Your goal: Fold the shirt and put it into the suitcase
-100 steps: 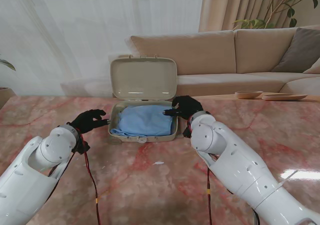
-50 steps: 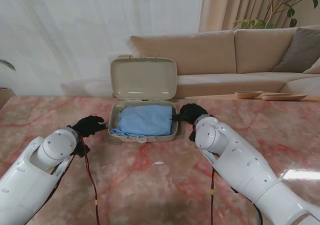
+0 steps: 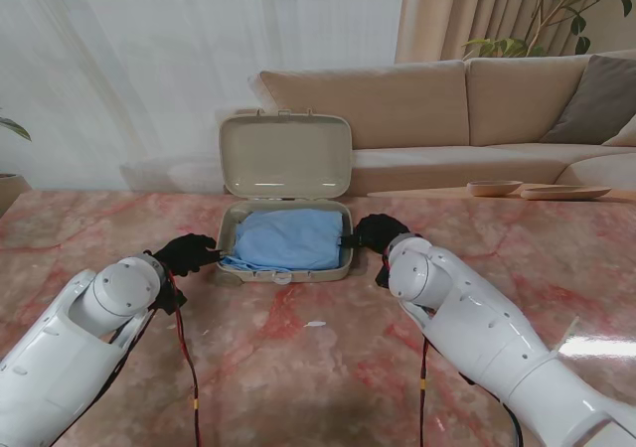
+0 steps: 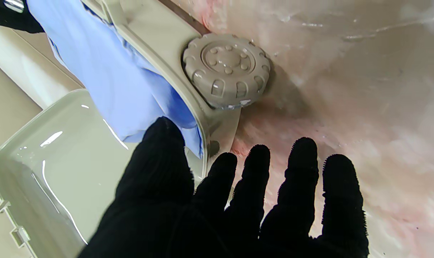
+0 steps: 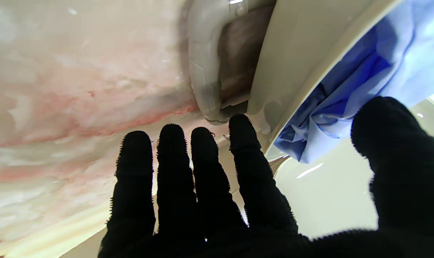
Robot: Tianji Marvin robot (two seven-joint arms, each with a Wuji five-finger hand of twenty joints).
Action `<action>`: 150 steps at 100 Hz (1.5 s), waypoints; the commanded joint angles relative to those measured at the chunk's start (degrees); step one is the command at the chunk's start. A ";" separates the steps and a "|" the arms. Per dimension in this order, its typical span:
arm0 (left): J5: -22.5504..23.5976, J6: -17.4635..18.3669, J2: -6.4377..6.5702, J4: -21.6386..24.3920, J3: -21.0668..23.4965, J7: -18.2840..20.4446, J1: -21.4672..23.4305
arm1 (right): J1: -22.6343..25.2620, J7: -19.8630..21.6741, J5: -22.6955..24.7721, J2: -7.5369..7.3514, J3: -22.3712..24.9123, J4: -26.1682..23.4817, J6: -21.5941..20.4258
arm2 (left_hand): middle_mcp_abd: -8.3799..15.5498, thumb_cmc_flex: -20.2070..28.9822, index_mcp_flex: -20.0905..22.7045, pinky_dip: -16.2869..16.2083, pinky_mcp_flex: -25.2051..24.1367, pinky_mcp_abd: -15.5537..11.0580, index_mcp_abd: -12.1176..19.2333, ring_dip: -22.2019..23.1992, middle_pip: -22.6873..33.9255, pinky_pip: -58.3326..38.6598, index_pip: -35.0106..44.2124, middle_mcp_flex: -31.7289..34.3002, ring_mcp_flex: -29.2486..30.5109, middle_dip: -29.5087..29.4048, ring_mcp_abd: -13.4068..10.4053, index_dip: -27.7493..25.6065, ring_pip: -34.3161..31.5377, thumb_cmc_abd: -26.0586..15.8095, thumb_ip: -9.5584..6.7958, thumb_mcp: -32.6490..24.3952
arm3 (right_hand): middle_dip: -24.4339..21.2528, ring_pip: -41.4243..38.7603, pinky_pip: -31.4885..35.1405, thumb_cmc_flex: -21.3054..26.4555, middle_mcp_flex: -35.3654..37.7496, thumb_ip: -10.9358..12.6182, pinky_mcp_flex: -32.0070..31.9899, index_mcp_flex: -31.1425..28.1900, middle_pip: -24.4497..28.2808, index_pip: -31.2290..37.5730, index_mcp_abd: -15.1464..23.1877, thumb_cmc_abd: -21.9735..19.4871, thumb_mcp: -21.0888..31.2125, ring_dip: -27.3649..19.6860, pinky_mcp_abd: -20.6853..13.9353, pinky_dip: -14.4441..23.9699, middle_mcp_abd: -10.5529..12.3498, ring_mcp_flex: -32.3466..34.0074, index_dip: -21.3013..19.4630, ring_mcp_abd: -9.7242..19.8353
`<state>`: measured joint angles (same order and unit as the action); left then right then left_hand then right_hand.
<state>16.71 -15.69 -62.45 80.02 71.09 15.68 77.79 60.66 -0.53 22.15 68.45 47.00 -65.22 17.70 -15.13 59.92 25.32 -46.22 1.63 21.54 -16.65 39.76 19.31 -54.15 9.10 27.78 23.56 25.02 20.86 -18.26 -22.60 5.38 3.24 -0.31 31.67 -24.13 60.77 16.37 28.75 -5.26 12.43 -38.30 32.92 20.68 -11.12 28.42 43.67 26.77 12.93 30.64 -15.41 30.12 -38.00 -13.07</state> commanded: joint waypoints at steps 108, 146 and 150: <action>-3.04 9.21 0.69 -2.36 -3.06 5.18 0.03 | 8.68 1.36 5.09 -2.66 3.38 -5.95 -13.65 | 0.01 0.90 -0.41 -0.92 -1.06 1.73 1.72 0.58 0.15 -1.31 1.12 0.78 0.44 0.60 0.98 -1.14 -2.17 -2.90 -0.73 1.95 | -0.85 -0.51 2.83 0.87 1.15 2.22 0.93 -2.77 0.36 1.97 2.09 -1.60 1.37 -1.13 1.60 0.19 -0.27 1.80 -0.51 -0.51; -2.61 12.18 1.42 -0.38 -1.76 6.87 2.95 | 15.57 2.45 7.29 -4.07 8.13 -13.76 -15.37 | 0.28 1.13 -0.63 -0.90 -1.02 1.55 2.07 0.41 0.28 -1.21 1.67 0.78 0.44 0.60 0.58 -1.20 -1.99 -2.88 -0.76 1.92 | -1.02 -0.13 2.82 0.93 1.25 2.30 0.87 -2.83 0.15 2.04 2.48 -1.46 1.21 -1.29 1.64 0.10 0.07 1.87 -0.39 -0.24; -2.55 12.55 1.48 -0.14 -1.64 6.98 3.26 | 16.36 2.66 7.46 -4.21 8.66 -14.58 -15.57 | 0.28 1.17 -0.69 -0.88 -1.07 1.52 2.08 0.38 0.28 -1.16 1.70 0.78 0.37 0.60 0.70 -1.20 -1.94 -2.87 -0.76 1.91 | -1.03 -0.09 2.82 0.89 1.30 2.30 0.88 -2.85 0.14 2.06 2.58 -1.37 1.25 -1.30 1.63 0.09 0.15 1.92 -0.38 -0.16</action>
<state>14.23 -4.16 -60.30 79.15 70.51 21.41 79.62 75.58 0.86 29.66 63.61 56.12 -77.80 3.31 -19.44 59.92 21.99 -46.25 1.54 21.55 -27.71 40.47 19.27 -54.16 4.04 27.03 22.70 25.19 20.29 -17.45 -23.35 4.80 3.23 -0.31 31.58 -24.13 61.64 17.41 29.38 -5.25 13.23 -41.12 32.76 22.99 -25.36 27.31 44.68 26.77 14.23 30.64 -18.93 30.12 -38.30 -13.80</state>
